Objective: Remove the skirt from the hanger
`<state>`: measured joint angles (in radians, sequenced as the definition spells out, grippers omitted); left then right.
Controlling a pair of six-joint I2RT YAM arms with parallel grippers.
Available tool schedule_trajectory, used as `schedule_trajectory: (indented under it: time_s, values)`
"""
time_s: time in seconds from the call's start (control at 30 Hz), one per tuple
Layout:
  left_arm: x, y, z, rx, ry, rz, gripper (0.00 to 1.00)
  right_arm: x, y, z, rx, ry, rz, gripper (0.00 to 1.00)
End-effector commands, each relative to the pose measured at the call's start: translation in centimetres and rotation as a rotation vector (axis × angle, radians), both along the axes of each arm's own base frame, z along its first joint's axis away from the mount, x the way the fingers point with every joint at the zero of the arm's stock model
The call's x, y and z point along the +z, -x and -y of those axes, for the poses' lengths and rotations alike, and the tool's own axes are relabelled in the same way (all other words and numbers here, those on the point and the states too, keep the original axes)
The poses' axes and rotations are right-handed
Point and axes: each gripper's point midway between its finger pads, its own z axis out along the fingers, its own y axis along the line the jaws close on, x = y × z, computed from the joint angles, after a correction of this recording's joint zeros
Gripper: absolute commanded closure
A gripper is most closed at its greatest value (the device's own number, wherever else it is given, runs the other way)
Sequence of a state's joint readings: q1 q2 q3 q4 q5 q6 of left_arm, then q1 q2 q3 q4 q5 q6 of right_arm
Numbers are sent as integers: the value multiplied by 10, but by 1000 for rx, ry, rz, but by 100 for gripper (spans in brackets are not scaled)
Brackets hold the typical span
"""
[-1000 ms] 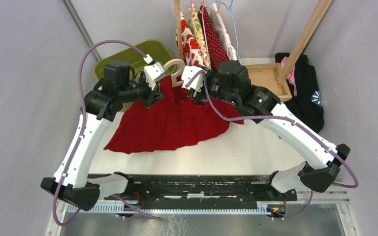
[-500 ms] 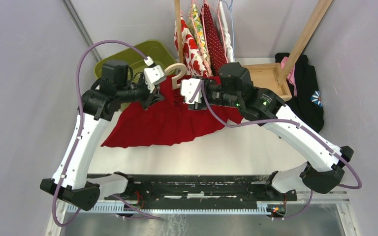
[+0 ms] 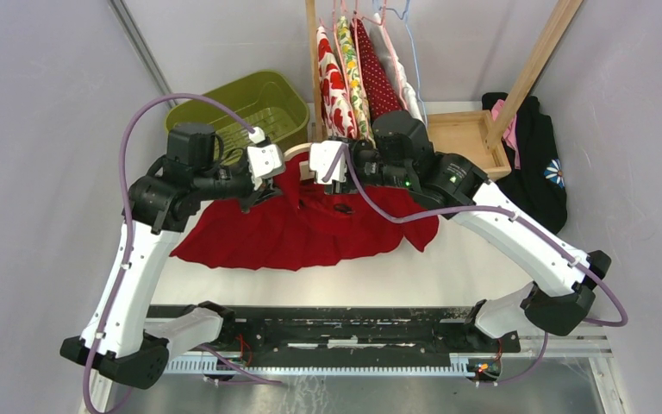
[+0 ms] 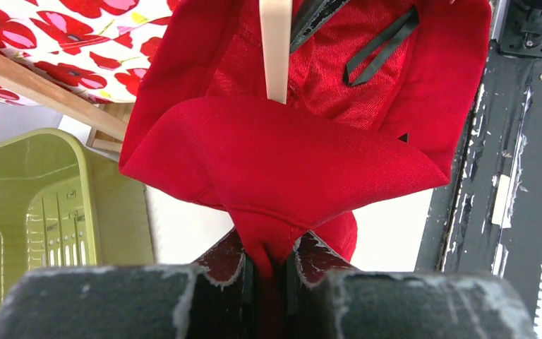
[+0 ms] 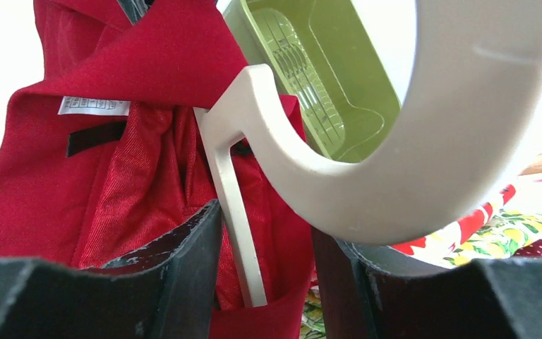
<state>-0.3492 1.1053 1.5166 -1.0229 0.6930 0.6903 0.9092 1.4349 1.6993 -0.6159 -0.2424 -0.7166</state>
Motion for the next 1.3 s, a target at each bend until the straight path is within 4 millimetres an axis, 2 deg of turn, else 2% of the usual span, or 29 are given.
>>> schedule_trajectory:
  time_s: [0.0,0.27,0.47,0.6,0.77,0.93,1.0,1.07,1.1,1.13,1.17,1.27]
  values:
    - [27,8,8,-86,52,141,97,16,3,1,-1,-34,31,46]
    - [33,5,9,-84,59,163,97,-1,15,-24,64,-29,-27,48]
    - [36,5,11,-87,65,168,97,-6,19,-35,88,-31,-54,52]
    - [35,6,12,-90,67,165,97,-8,20,-37,88,-37,-68,64]
    - [35,3,12,-83,69,164,97,-9,22,-38,92,-41,-84,98]
    - [43,-6,10,-37,75,186,97,-20,26,-40,106,-27,-119,99]
    - [58,-16,5,38,98,232,97,-29,25,-39,90,-15,-138,99]
    - [83,-21,-2,111,143,314,96,-38,20,-37,52,1,-160,99]
    - [94,-23,-6,147,171,348,88,-41,16,-36,21,4,-167,99]
    - [106,-22,-10,176,203,394,75,-41,13,-34,2,4,-169,99]
    - [114,-21,-13,196,228,433,68,-41,11,-34,-15,1,-171,99]
    - [129,-18,-22,247,270,493,43,-39,5,-33,-44,-5,-168,99]
